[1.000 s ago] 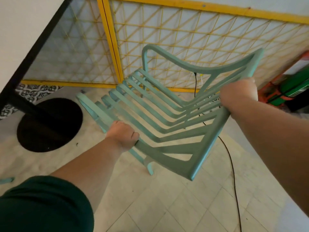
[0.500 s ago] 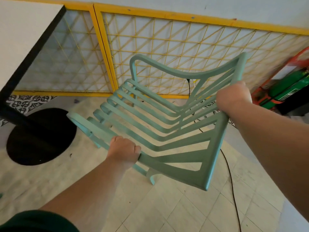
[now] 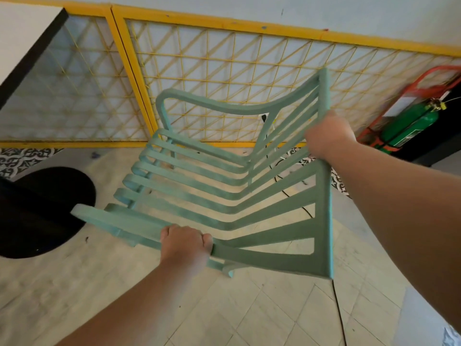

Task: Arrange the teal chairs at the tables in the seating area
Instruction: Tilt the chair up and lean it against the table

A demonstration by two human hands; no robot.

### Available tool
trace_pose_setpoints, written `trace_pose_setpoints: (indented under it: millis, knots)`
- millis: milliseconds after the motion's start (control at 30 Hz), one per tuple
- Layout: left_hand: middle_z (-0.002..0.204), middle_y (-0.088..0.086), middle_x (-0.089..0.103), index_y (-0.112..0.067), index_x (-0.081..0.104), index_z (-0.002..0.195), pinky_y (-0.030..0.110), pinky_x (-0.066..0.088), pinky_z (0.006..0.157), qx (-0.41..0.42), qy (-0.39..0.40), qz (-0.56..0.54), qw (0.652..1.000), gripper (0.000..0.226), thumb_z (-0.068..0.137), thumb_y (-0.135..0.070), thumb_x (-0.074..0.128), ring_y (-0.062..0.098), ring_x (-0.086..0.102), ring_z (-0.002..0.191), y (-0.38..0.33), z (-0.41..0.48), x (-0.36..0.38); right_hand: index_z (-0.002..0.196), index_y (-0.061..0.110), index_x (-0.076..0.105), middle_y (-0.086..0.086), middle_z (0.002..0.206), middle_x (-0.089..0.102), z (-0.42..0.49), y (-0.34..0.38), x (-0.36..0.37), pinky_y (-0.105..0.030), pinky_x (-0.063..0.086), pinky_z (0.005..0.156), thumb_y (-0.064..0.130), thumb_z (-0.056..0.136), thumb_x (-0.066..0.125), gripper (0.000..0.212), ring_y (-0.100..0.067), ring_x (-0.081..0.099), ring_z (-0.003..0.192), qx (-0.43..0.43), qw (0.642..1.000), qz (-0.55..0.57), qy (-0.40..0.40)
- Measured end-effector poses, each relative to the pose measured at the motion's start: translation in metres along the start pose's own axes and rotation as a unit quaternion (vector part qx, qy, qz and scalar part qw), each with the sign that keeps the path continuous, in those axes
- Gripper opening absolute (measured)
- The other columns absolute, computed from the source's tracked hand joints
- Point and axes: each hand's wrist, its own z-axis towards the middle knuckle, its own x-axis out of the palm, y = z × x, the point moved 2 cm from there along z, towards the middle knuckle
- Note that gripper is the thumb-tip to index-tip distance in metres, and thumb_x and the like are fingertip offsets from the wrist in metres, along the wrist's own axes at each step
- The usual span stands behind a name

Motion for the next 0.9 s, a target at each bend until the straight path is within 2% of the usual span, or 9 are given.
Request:
trace_pose_setpoints:
  millis: [133,267,367,467,567,667,733,800,900]
  knots:
    - [0.071,0.0,0.057,-0.019,0.067,0.07,0.041,0.034,0.101,-0.009,0.008,0.001,1.0,0.056,0.095,-0.041,0.022,0.024,0.048,0.086,-0.006,0.002,-0.001,0.125,0.006,0.065,-0.021,0.127,0.054,0.009,-0.006,0.004,-0.034,0.043,0.075,0.013,0.103,0.051,0.027,-0.035,0.055,0.113,0.06,0.985,0.164,-0.02]
    - [0.072,-0.002,0.055,-0.021,0.068,0.072,0.041,0.03,0.092,-0.018,0.012,0.019,1.0,0.056,0.096,-0.04,0.021,0.023,0.047,0.084,-0.008,0.006,-0.002,0.132,0.0,0.054,-0.017,0.121,0.049,0.011,-0.013,0.007,-0.029,0.042,0.063,0.006,0.098,0.049,0.035,-0.024,0.052,0.078,0.13,0.911,0.389,-0.047]
    - [0.077,-0.003,0.058,-0.024,0.066,0.081,0.042,0.029,0.087,-0.006,0.021,0.045,0.999,0.048,0.097,-0.032,0.022,0.023,0.05,0.084,-0.009,0.01,-0.004,0.137,0.006,0.044,-0.014,0.135,0.042,-0.009,-0.01,0.002,-0.033,0.04,0.073,0.012,0.095,0.047,0.043,-0.027,0.052,0.088,0.15,0.858,0.485,-0.075]
    - [0.082,-0.004,0.06,-0.025,0.064,0.089,0.041,0.03,0.084,-0.002,0.009,0.052,0.999,0.039,0.097,-0.025,0.026,0.022,0.053,0.087,-0.007,0.012,-0.002,0.13,0.012,0.048,-0.011,0.15,0.026,-0.052,0.007,0.007,-0.042,0.046,0.086,0.028,0.092,0.053,0.042,-0.036,0.049,0.114,0.067,0.914,0.398,-0.04]
    - [0.081,-0.005,0.058,-0.028,0.062,0.092,0.041,0.03,0.082,-0.003,0.008,0.056,0.998,0.036,0.096,-0.024,0.027,0.023,0.051,0.086,-0.006,0.014,0.0,0.146,0.023,0.043,-0.009,0.169,-0.001,-0.115,0.029,0.016,-0.053,0.022,0.121,0.059,0.09,0.056,0.068,-0.044,0.001,0.154,-0.025,0.953,0.297,0.047]
    - [0.079,-0.005,0.054,-0.027,0.063,0.095,0.042,0.029,0.078,0.003,0.018,0.071,0.997,0.042,0.092,-0.027,0.022,0.024,0.048,0.082,-0.005,0.016,0.0,0.145,0.028,0.048,-0.01,0.163,0.026,-0.172,0.043,0.019,-0.06,-0.003,0.123,0.086,0.081,0.042,0.087,-0.048,-0.024,0.15,-0.108,0.973,0.18,0.098]
    - [0.079,-0.004,0.057,-0.024,0.067,0.091,0.042,0.029,0.077,0.002,0.015,0.067,0.998,0.051,0.093,-0.033,0.016,0.023,0.049,0.08,-0.005,0.016,0.002,0.131,0.026,0.062,-0.003,0.137,0.052,-0.187,0.047,0.021,-0.069,0.001,0.12,0.091,0.076,0.04,0.088,-0.048,-0.008,0.152,-0.16,0.978,0.068,0.119]
    - [0.078,-0.001,0.06,-0.022,0.068,0.084,0.041,0.031,0.08,0.0,0.008,0.06,0.998,0.055,0.096,-0.038,0.017,0.022,0.051,0.08,-0.006,0.015,0.003,0.116,0.026,0.069,0.005,0.113,0.061,-0.187,0.051,0.02,-0.071,0.019,0.115,0.075,0.083,0.049,0.062,-0.042,0.021,0.144,-0.176,0.978,0.002,0.115]
    - [0.081,0.001,0.063,-0.021,0.068,0.083,0.041,0.036,0.086,0.014,0.012,0.068,0.998,0.056,0.099,-0.042,0.019,0.023,0.055,0.083,-0.005,0.015,-0.003,0.09,0.025,0.067,0.011,0.084,0.058,-0.182,0.055,0.025,-0.054,0.04,0.092,0.045,0.087,0.053,0.025,-0.029,0.043,0.107,-0.169,0.983,-0.01,0.077]
